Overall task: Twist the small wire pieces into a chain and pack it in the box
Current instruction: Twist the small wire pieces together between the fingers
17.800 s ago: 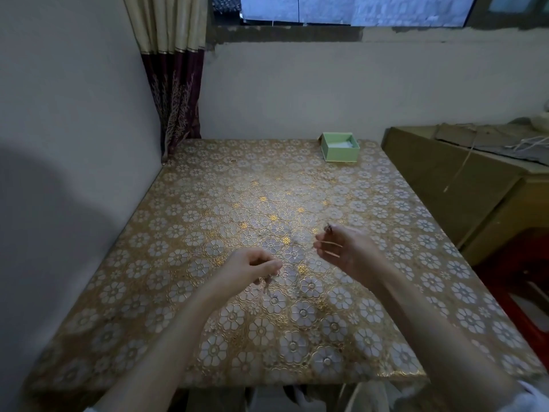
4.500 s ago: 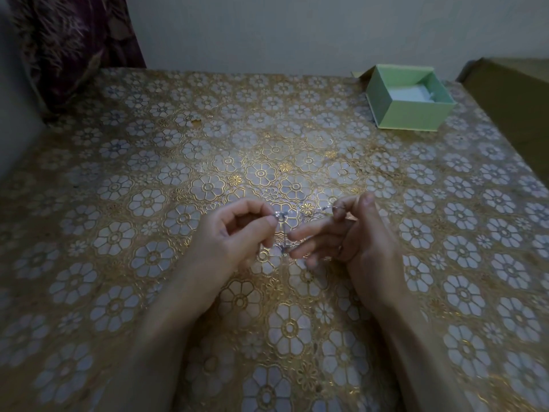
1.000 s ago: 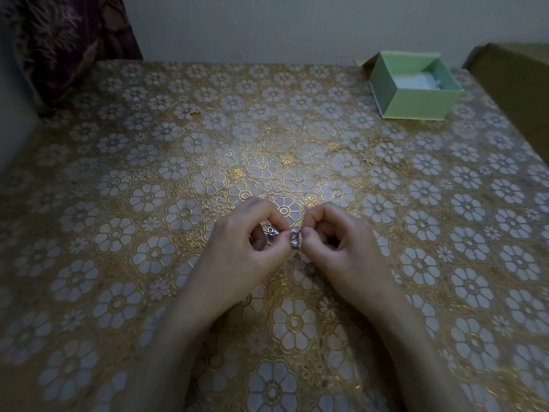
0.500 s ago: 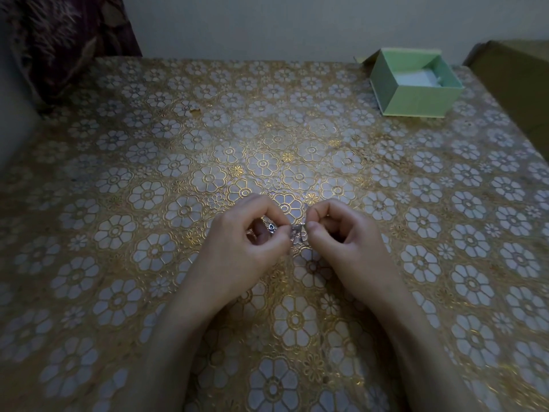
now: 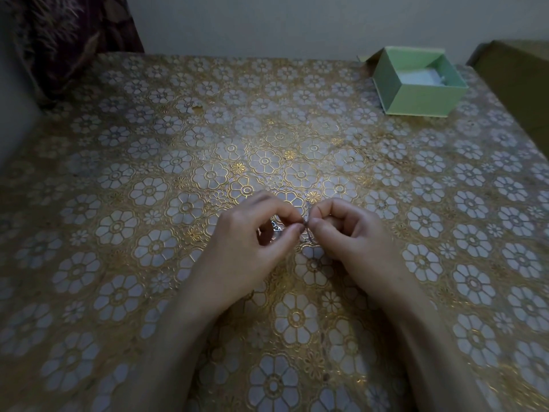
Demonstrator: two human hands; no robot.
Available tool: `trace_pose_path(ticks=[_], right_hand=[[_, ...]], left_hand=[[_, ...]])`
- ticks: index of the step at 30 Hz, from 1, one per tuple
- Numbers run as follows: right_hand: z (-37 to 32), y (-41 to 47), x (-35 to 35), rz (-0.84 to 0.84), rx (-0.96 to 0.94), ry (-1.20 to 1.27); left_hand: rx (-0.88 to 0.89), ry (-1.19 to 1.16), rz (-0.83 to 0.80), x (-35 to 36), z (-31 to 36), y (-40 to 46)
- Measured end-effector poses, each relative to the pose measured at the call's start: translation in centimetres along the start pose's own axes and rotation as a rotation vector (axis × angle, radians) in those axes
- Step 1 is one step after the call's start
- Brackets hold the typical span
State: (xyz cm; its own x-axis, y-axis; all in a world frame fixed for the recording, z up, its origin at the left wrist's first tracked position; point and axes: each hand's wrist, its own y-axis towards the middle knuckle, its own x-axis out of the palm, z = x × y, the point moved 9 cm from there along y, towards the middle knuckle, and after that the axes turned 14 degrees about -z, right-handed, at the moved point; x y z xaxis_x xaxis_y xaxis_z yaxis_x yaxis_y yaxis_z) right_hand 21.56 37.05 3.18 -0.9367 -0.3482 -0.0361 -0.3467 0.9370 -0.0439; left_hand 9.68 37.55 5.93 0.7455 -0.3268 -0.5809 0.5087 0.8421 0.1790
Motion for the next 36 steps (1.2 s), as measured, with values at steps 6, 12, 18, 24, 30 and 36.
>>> trace_pose_path(ticks=[6,12,18,24,30,36], right_hand=[[0.0,-0.1,0.1,0.01,-0.015,-0.015],[-0.2,0.0,0.2,0.016,-0.024,-0.07],[-0.1,-0.2,-0.1,0.034,-0.035,-0.009],[-0.5,0.0,0.4,-0.015,-0.057,-0.06],[-0.3,0.1,-0.2,0.035,-0.082,0.054],[-0.7,0.0,0.2,0.014,-0.124,0.118]], left_hand=[[-0.018,-0.081,0.031,-0.5,0.2,-0.2],[-0.062,-0.328,0.116,-1.5,-0.1,-0.6],[-0.109,-0.364,0.16,-1.5,-0.7,-0.7],[-0.123,-0.674,0.154,-0.5,-1.4,-0.5],[-0.188,-0.662,0.091,0.1,-1.6,-0.4],[-0.238,-0.324,0.005,0.5,-1.6,-0.4]])
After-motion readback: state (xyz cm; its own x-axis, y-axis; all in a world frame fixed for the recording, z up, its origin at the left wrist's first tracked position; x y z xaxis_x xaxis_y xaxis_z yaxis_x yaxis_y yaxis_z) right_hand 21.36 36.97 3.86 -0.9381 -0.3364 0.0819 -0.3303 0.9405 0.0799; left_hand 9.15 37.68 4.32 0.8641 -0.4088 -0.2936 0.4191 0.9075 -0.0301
